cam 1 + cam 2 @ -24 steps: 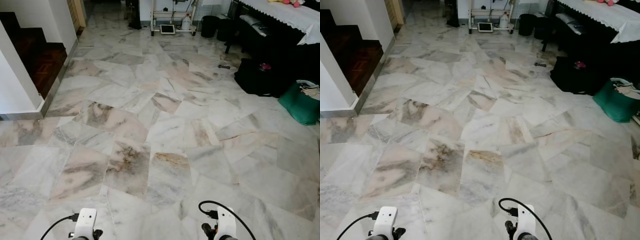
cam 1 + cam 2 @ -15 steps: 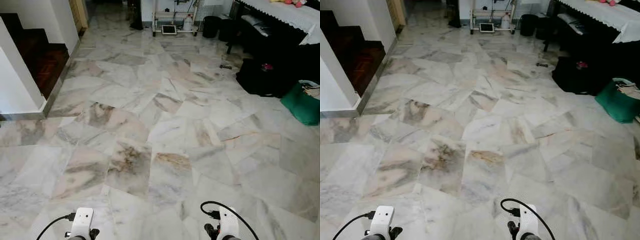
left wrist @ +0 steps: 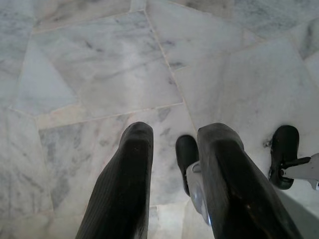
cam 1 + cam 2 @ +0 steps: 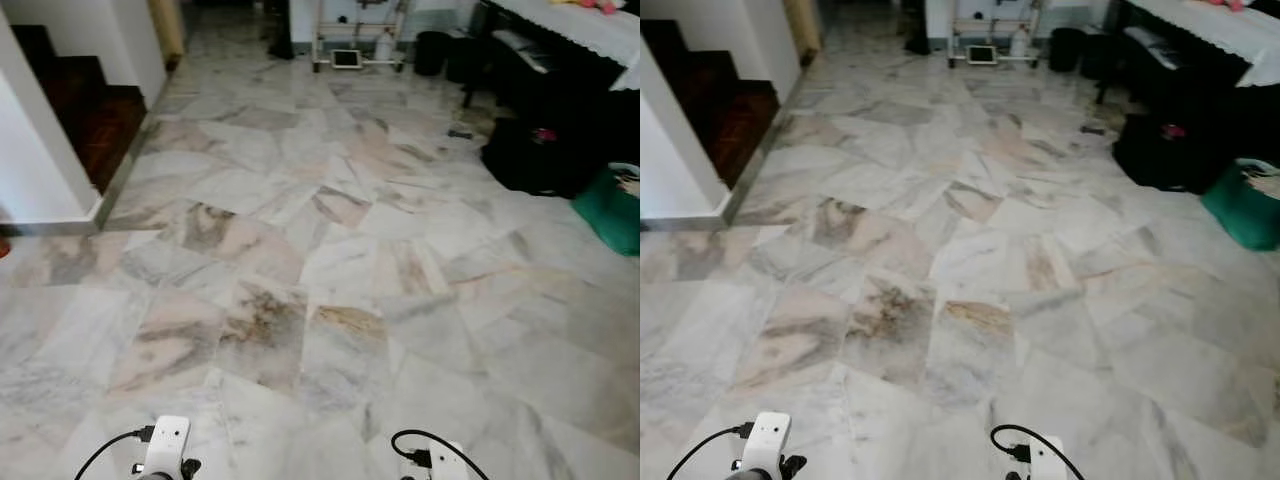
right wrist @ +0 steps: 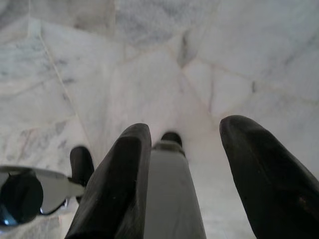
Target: Move the pillow to the sofa from floor
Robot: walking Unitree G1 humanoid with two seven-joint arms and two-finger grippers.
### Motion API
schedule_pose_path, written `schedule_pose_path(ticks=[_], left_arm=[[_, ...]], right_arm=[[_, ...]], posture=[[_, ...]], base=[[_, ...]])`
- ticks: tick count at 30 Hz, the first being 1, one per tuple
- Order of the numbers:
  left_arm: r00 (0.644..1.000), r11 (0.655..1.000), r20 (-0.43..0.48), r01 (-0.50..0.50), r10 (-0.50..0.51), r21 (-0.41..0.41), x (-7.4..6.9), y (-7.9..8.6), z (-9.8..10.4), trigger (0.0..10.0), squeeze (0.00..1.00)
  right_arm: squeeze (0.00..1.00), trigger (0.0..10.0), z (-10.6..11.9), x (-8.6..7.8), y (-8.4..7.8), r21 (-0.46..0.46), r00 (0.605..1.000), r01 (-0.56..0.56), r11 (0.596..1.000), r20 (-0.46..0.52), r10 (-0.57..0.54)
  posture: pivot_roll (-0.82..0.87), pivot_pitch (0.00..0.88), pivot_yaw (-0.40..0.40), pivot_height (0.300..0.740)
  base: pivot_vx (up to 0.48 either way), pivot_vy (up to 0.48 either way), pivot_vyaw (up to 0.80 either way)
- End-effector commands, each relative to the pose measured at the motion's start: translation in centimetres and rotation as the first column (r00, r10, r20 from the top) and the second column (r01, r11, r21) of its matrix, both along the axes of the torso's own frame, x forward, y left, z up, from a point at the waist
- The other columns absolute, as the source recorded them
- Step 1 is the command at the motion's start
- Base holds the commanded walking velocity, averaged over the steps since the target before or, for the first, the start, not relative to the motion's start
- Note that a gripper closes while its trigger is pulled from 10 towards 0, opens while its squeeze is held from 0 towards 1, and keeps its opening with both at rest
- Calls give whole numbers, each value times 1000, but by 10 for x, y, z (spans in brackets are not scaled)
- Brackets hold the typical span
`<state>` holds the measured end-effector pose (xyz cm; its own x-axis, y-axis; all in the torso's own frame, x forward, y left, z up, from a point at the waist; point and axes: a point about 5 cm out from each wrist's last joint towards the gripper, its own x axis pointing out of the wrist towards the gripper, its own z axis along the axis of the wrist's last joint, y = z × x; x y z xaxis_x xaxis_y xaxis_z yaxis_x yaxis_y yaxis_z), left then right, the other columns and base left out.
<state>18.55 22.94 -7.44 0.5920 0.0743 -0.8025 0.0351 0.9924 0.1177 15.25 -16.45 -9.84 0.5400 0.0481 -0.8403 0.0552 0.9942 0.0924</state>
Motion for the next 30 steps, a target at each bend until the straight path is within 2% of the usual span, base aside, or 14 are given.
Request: schedule_pose_path(ticks=[1,7,25,30], left_arm=[[1000,1000,-13,26,-26,-10,-1,-7,-2,10000,0],[999,999,-17,30,-31,-16,-1,-11,-4,10000,0],[1000,999,-19,9,-10,-45,-3,-16,-5,10000,0],[1000,999,-27,7,-8,-38,-6,-9,-5,10000,0]], right_arm=[[0,10000,-1,-4,-7,-15,1000,25,1000,-8,-25],[0,10000,0,-3,-8,-19,1000,27,999,-3,-27],[0,10000,4,5,-27,-33,999,52,998,10,-51],[0,10000,6,10,-27,-31,998,53,998,18,-53]], posture=[[-50,0,-18,740],[-58,0,-21,740],[-54,0,-46,740],[-58,0,-48,740]], base=[[0,-382,0],[0,-370,0],[0,0,0],[0,0,0]])
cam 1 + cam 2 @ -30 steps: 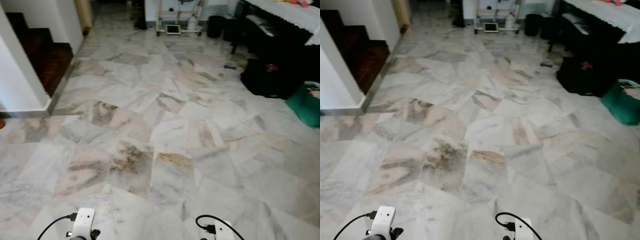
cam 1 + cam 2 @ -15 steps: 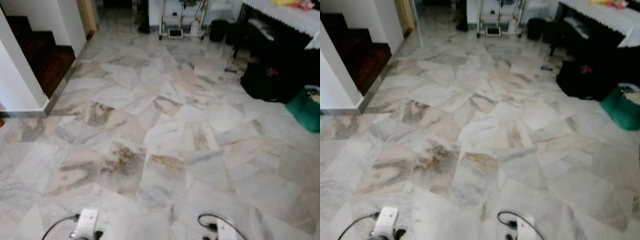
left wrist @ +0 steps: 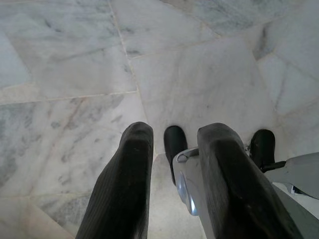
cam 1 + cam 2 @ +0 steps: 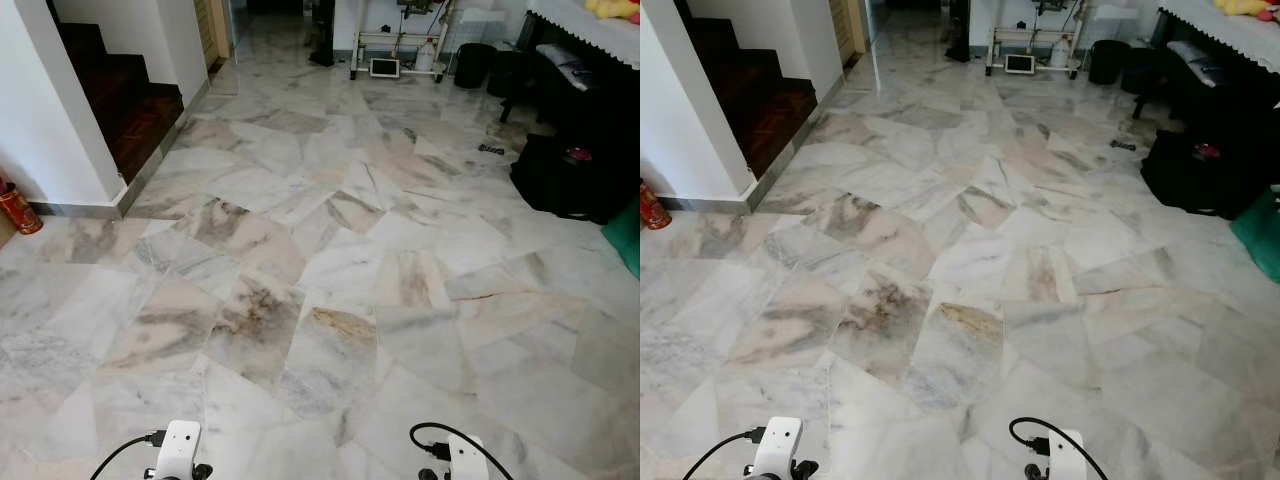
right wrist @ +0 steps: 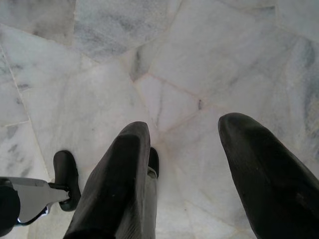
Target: Move the pillow to the sofa from floor
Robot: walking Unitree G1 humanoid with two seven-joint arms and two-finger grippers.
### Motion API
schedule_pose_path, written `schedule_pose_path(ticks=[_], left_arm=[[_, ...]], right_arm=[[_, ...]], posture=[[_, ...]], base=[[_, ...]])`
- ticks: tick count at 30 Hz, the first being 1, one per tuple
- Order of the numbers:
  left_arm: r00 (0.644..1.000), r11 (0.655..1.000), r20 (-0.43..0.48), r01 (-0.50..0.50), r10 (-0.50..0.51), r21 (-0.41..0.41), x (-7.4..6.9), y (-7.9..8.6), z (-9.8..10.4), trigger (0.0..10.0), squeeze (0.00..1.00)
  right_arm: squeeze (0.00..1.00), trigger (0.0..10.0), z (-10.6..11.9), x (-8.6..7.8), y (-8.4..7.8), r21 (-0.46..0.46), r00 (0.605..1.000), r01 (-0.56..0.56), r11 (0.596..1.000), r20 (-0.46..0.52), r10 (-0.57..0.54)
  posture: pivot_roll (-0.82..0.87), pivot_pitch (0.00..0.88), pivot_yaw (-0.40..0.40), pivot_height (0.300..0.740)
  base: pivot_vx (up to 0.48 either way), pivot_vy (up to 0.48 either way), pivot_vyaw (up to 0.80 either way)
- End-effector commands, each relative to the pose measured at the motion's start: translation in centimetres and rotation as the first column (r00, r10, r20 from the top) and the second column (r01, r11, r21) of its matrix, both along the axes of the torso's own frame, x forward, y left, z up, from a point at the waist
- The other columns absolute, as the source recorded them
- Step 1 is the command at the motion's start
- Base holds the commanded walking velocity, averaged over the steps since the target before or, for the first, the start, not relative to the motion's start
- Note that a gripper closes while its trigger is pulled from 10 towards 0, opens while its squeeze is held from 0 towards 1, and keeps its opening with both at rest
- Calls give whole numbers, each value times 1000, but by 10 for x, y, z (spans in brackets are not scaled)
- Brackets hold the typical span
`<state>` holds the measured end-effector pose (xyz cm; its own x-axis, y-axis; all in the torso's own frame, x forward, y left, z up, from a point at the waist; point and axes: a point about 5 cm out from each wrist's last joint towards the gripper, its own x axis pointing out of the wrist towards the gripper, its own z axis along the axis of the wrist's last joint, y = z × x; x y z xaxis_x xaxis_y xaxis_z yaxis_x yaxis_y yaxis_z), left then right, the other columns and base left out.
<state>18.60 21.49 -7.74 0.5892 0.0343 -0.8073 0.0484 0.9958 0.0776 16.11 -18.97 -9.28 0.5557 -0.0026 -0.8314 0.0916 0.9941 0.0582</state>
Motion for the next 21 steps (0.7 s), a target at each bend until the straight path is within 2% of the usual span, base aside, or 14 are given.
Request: schedule_pose_path(ticks=[1,6,17,21], left_arm=[[1000,1000,-23,-5,5,3,-6,5,-2,10000,0],[1000,1000,-29,-5,5,14,-9,12,-2,10000,0],[999,1000,-40,10,-9,13,-11,5,-4,10000,0],[999,1000,-43,8,-8,11,-12,4,-5,10000,0]], right_arm=[[0,10000,1,2,-2,5,1000,15,1000,0,-15],[0,10000,1,4,2,8,1000,10,1000,-1,-10],[0,10000,-1,2,10,16,1000,4,1000,-14,-4],[0,10000,-1,2,9,14,1000,4,1000,-15,-4]], posture=[[-58,0,-48,740],[-58,0,-48,740],[-54,0,-51,740],[-55,0,-51,740]], base=[[0,0,0],[0,0,0],[0,0,0],[0,0,0]])
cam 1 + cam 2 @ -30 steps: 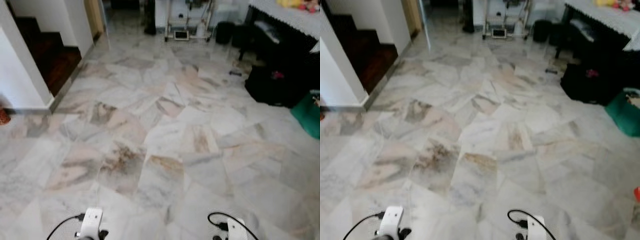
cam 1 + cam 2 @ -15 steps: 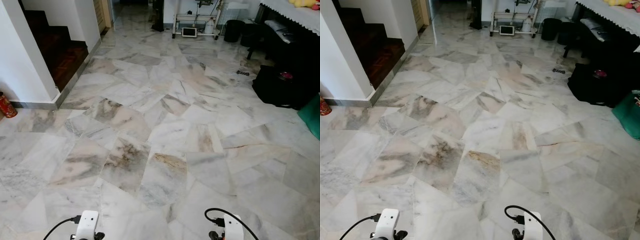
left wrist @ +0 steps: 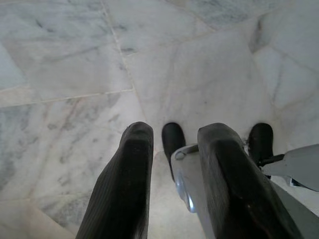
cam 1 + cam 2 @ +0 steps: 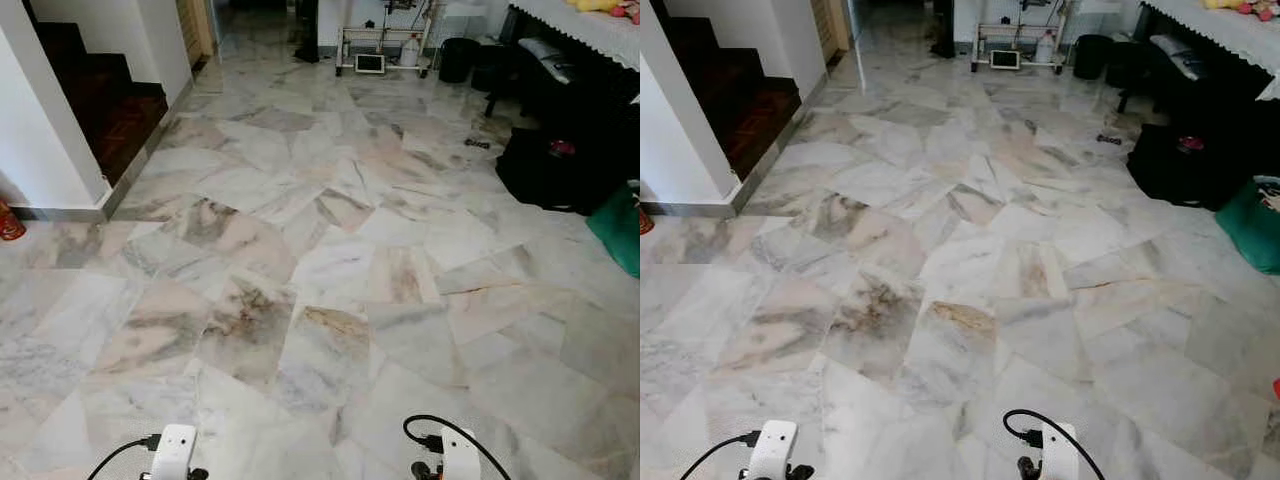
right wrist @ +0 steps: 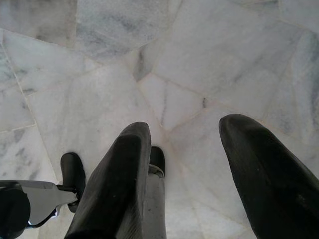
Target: Move the pillow to the sofa from floor
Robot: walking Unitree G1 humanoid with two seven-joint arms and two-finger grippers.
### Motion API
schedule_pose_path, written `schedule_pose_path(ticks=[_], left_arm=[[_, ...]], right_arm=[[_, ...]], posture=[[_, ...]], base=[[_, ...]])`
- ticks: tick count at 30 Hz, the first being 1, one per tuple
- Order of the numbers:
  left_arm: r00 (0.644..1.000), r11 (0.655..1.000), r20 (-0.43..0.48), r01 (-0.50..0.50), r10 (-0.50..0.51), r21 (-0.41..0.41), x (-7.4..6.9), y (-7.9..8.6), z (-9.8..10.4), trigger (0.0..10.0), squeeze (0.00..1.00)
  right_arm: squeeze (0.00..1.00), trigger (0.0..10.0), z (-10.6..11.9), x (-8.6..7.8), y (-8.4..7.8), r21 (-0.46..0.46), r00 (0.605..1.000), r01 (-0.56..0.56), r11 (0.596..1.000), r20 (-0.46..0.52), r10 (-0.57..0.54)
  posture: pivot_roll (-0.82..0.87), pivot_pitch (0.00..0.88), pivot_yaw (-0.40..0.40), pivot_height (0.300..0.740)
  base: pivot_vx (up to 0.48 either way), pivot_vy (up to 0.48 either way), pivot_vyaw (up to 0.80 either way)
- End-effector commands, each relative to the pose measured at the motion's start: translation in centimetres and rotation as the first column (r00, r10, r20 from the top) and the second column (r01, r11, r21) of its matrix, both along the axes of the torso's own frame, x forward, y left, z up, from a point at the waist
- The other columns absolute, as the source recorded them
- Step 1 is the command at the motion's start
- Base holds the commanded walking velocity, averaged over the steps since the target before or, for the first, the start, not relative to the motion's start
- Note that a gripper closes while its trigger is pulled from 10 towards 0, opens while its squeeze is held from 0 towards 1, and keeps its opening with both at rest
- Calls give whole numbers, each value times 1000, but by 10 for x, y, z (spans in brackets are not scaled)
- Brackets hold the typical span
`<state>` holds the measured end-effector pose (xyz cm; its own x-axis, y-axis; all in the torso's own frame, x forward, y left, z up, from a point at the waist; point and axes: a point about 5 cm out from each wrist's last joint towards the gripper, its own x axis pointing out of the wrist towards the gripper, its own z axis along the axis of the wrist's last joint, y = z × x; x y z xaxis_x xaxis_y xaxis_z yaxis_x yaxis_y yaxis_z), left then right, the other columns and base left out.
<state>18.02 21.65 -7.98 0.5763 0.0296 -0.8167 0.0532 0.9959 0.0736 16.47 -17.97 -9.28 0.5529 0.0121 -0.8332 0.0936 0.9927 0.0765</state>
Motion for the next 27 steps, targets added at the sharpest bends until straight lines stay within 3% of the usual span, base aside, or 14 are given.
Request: schedule_pose_path(ticks=[1,27], left_arm=[[1000,1000,-30,6,-5,13,-7,2,-3,10000,0],[999,1000,-50,0,1,18,-17,9,-6,10000,0]], right_arm=[[0,10000,-1,-2,-2,-4,1000,3,1000,-11,-3],[0,10000,-1,-3,-2,-1,1000,-2,1000,-15,2]], posture=[[-55,0,-51,740],[-54,0,-48,740]], base=[[0,0,0],[0,0,0]])
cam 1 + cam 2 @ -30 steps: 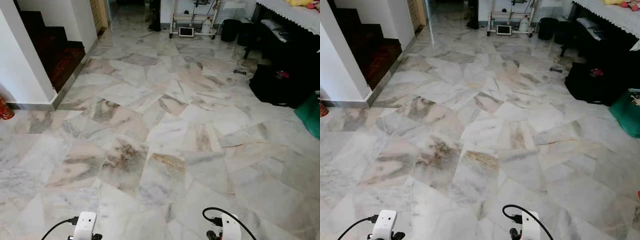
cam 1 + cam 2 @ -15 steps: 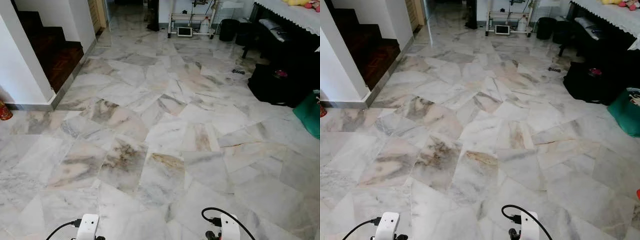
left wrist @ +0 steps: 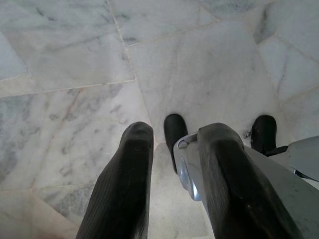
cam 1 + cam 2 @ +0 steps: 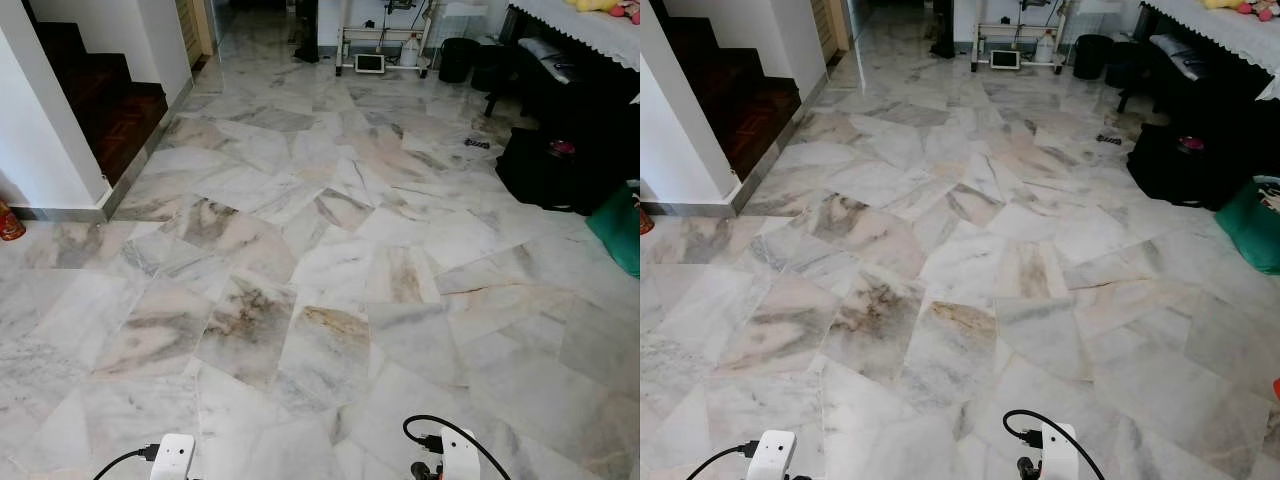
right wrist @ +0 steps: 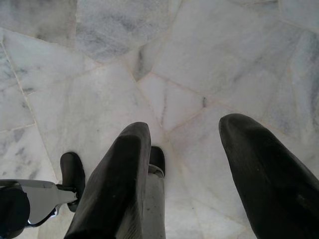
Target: Move the pillow to the sofa from floor
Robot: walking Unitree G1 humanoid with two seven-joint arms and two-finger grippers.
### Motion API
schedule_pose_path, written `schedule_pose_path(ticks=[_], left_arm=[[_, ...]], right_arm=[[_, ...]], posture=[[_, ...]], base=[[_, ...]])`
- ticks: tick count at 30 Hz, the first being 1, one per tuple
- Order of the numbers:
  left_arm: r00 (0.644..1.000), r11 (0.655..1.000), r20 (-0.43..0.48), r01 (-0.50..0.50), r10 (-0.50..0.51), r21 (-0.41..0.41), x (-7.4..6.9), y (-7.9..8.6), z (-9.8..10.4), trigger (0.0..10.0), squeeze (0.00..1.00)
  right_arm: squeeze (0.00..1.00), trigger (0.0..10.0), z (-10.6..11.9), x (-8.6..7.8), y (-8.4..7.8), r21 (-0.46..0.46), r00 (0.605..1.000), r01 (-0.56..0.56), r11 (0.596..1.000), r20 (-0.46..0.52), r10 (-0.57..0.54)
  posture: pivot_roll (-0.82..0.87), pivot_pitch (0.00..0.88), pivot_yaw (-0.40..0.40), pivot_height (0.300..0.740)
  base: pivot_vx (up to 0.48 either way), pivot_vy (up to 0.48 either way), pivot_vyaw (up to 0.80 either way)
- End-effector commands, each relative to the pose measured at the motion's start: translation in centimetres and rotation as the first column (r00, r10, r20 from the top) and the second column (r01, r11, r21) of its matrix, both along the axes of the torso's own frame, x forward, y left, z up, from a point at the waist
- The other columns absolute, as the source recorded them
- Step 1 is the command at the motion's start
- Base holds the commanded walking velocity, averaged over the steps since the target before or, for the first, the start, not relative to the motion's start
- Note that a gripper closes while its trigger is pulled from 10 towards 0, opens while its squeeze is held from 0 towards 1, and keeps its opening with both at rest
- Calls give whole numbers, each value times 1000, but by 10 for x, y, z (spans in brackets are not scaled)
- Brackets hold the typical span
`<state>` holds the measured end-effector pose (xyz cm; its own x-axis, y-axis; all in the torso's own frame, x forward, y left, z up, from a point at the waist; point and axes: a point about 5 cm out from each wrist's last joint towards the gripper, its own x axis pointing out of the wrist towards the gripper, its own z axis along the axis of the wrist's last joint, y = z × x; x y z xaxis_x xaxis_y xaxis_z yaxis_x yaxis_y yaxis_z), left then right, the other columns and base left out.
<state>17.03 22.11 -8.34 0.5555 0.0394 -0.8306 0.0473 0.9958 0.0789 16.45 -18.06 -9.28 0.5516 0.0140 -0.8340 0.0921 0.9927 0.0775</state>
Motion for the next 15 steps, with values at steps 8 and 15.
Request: schedule_pose_path(ticks=[8,15], left_arm=[[1000,1000,-25,8,-8,13,-6,3,-2,10000,0],[1000,1000,-26,7,-7,17,-5,6,-1,10000,0]], right_arm=[[0,10000,-1,-2,-2,-2,1000,-5,1000,-14,5],[0,10000,-1,-2,-2,0,1000,-5,1000,-14,5]], posture=[[-53,0,-49,740],[-54,0,-48,740]], base=[[-189,0,0],[-254,0,0]])
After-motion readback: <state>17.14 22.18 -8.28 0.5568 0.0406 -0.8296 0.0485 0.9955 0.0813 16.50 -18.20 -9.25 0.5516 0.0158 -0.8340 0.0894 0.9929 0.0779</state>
